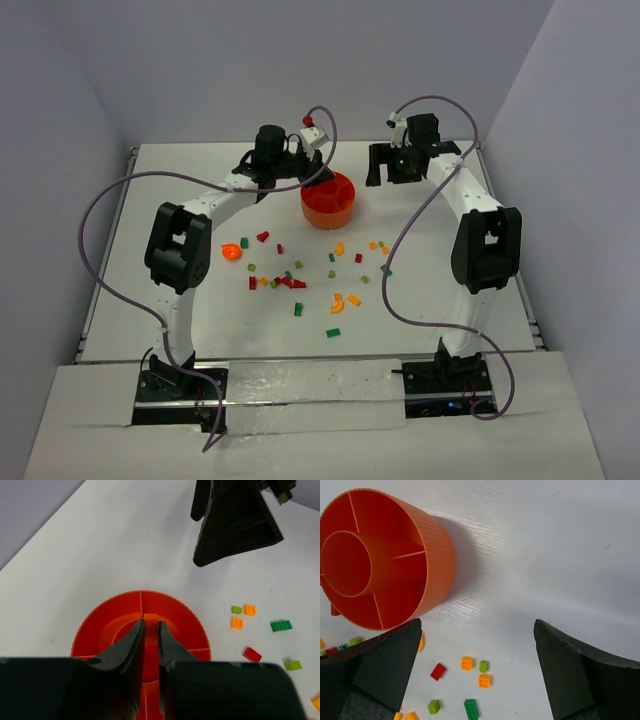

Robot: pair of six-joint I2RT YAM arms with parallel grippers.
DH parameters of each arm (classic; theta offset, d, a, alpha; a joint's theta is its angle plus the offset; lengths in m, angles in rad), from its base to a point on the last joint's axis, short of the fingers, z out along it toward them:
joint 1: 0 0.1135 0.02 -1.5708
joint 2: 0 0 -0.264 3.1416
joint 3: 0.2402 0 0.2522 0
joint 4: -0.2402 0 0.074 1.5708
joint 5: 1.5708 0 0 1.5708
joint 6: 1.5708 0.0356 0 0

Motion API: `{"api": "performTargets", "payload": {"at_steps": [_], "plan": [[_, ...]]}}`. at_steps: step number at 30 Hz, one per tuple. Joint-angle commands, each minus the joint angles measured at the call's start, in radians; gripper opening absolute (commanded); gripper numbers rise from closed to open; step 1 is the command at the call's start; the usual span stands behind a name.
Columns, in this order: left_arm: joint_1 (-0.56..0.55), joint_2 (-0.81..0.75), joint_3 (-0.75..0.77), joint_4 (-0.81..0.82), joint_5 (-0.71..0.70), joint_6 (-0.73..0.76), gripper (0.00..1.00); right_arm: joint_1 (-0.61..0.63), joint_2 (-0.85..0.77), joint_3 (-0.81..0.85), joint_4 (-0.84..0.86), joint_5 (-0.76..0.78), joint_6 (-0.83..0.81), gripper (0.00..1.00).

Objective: Sort the legos into containers by color

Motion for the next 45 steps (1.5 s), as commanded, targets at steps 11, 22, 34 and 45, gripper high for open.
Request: {"api": "performTargets", "payload": {"at_steps": [11, 22, 34, 45], "plan": [[-0.001, 0.041, 0.044, -0.021, -0.035, -0.012, 0.28, -0.009, -0.063, 0.035, -0.007, -0.011, 0.009, 1.0], [0.029, -0.047, 0.096, -0.092, -0.031, -0.006, 0.44, -0.008, -0.096, 0.043, -0.009, -0.015, 0.009, 1.0], [0.346, -0.368, -0.15, -0.499, 0.086, -0.071, 0.43, -0.003, -0.121, -0.015, -0.013, -0.042, -0.008, 1.0], [0.639, -0.534, -0.595, -0.513, 0.227, -0.098, 0.52, 0.023, -0.134, -0.055, -0.02, -0.061, -0.014, 1.0]]}}
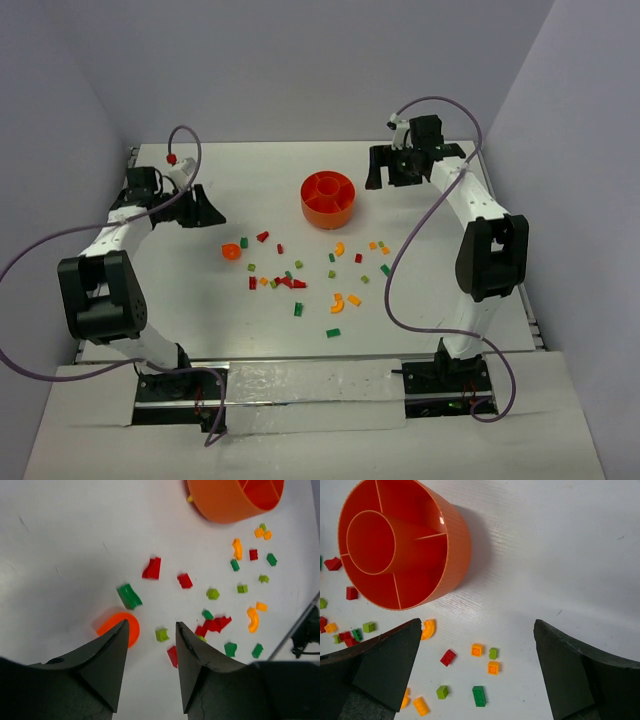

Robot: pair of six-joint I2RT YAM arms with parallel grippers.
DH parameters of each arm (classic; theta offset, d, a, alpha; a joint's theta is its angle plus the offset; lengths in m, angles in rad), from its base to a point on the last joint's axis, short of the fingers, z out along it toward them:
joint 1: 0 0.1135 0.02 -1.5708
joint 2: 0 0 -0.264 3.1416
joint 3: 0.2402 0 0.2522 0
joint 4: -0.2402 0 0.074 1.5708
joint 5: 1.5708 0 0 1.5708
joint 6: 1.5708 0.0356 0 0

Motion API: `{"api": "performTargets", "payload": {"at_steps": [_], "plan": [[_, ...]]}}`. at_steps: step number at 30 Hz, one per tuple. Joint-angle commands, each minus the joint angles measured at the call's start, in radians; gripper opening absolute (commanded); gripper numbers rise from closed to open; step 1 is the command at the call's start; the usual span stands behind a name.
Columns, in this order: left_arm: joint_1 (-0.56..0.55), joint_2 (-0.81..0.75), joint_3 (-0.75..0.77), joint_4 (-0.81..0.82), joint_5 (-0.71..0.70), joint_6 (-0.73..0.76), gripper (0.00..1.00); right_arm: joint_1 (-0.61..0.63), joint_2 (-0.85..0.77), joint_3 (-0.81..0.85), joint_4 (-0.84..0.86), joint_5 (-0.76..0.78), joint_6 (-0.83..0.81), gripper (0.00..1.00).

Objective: Sort the legos into containers by color

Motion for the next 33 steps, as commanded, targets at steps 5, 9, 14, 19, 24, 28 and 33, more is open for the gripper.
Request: {"api": "performTargets", "payload": {"at_steps": [5, 9, 14, 19, 24, 28, 33], "plan": [[0.083, 0.02, -0.117, 0.037, 0.14, -0.071, 0.53, 0.016, -0.072, -0.024, -0.012, -0.024, -0.025, 1.0], [0.099, 0.092, -0.115, 0.069, 0.139, -0.089, 0.52, 0.016, -0.086, -0.038, -0.018, -0.014, -0.033, 1.0], [0.113, 0.184, -0.11, 0.114, 0.12, -0.083, 0.51, 0.017, -0.1, -0.051, -0.027, 0.009, -0.045, 1.0], [0.113, 0.254, -0.092, 0.132, 0.085, -0.066, 0.5, 0.017, -0.094, -0.047, -0.031, 0.011, -0.046, 1.0], [0.112, 0.314, -0.087, 0.13, 0.097, -0.061, 0.49, 0.019, -0.085, -0.032, -0.039, 0.015, -0.046, 1.0], [0.111, 0.332, -0.099, 0.141, 0.109, -0.065, 0.48, 0.021, -0.084, -0.031, -0.041, 0.018, -0.047, 1.0], [0.111, 0.364, -0.104, 0.193, 0.151, -0.126, 0.46, 0.028, -0.08, -0.027, -0.043, 0.023, -0.047, 1.0]]}}
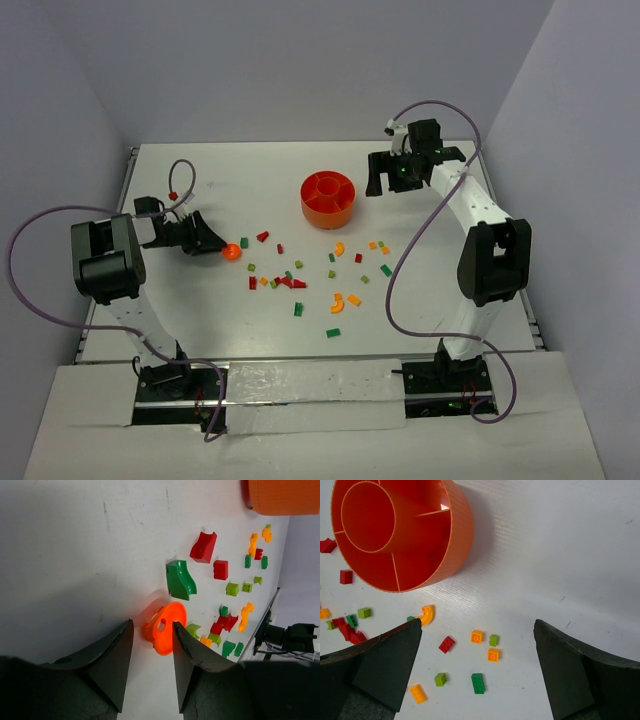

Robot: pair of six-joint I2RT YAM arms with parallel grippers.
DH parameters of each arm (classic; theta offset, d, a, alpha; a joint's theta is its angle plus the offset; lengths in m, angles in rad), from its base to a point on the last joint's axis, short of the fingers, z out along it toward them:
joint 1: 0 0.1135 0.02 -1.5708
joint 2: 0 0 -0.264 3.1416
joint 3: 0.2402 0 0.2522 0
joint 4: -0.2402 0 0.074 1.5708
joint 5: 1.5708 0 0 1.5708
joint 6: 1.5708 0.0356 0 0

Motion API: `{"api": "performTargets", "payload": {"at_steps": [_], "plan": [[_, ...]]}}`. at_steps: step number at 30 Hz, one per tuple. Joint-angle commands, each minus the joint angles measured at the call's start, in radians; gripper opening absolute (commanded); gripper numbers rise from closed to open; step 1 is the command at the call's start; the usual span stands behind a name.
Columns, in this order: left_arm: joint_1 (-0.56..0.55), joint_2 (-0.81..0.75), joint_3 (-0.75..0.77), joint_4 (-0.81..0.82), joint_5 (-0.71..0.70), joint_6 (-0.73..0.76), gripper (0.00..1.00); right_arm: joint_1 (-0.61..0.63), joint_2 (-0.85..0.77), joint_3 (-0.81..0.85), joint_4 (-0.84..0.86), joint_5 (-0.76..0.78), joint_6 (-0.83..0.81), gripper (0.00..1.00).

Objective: Sort the legos into containers by color

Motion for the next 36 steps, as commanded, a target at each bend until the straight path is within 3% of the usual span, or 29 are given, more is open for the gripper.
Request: {"api": "performTargets", "payload": {"at_steps": [1, 12, 17, 22, 28, 36], "plan": [[0.002, 0.049, 0.013, 0.078, 0.03, -0.054, 0.44, 0.017, -0.039, 0.021, -0.014, 0.014, -0.014, 1.0], [0.001, 0.09, 0.027, 0.115, 0.046, -0.118, 0.27, 0.02, -0.046, 0.027, -0.017, 0.023, -0.017, 1.0], [0.002, 0.013, 0.061, 0.08, 0.022, -0.088, 0.13, 0.02, -0.048, 0.024, -0.015, 0.023, -0.019, 1.0], [-0.014, -0.12, 0.221, 0.03, -0.013, -0.095, 0.0, 0.02, -0.057, 0.01, -0.011, 0.032, -0.023, 1.0], [-0.149, -0.208, 0.39, 0.017, -0.139, -0.082, 0.0, 0.019, -0.067, -0.018, 0.002, 0.047, -0.023, 1.0], [-0.502, -0.14, 0.594, 0.051, -0.435, 0.129, 0.0, 0.012, -0.073, -0.04, 0.022, 0.093, -0.013, 1.0]]}}
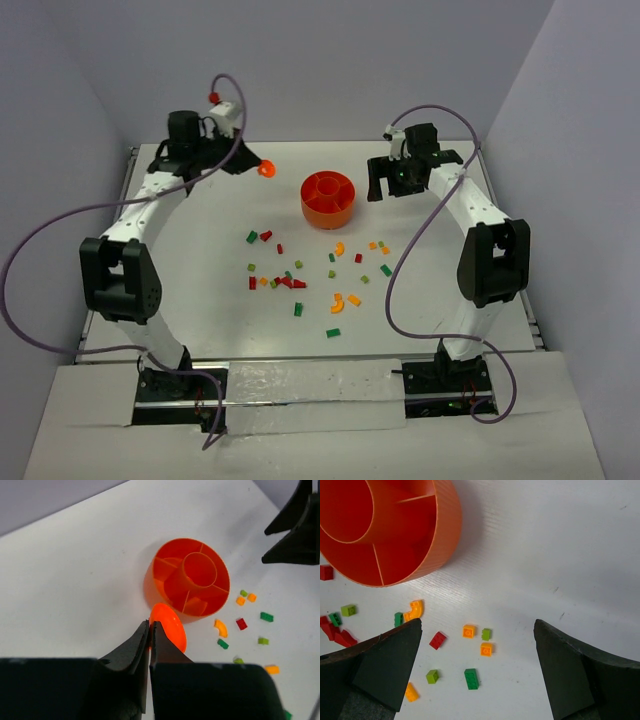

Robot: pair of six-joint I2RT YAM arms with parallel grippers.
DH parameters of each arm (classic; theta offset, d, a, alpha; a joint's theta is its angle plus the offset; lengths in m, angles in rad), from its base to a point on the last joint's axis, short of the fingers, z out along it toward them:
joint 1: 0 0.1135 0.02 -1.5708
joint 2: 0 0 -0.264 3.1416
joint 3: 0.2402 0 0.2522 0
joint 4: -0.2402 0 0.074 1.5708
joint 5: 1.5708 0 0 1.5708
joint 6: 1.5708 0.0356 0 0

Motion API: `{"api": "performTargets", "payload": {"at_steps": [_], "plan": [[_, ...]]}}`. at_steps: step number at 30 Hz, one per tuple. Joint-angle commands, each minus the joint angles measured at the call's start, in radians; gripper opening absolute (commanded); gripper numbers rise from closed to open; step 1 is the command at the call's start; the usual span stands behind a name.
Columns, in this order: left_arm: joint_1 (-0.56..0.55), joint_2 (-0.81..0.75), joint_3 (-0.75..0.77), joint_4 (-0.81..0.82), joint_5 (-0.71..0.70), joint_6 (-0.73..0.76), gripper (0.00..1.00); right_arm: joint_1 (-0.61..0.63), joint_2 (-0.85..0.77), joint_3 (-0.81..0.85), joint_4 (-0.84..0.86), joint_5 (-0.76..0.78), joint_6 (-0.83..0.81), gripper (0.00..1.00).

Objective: Sort the legos into containers by color

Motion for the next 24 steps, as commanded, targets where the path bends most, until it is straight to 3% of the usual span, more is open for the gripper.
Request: {"api": "performTargets", "payload": {"at_steps": [1, 9, 24], "plan": [[-0.168, 0.083, 0.156, -0.009, -0.198, 0.155, 0.0, -0.003, -0.066, -0.009, 0.025, 0.04, 0.003, 1.0], [-0.382, 0.203, 0.288, -0.013, -0.492, 0.315, 0.0, -0.045, -0.08, -0.036, 0.025, 0.044, 0.012, 1.0], [-0.477, 0.3, 0.318, 0.019, -0.605, 0.387, 0.02, -0.061, -0.085, -0.06, 0.032, 0.028, 0.011, 1.0]]}}
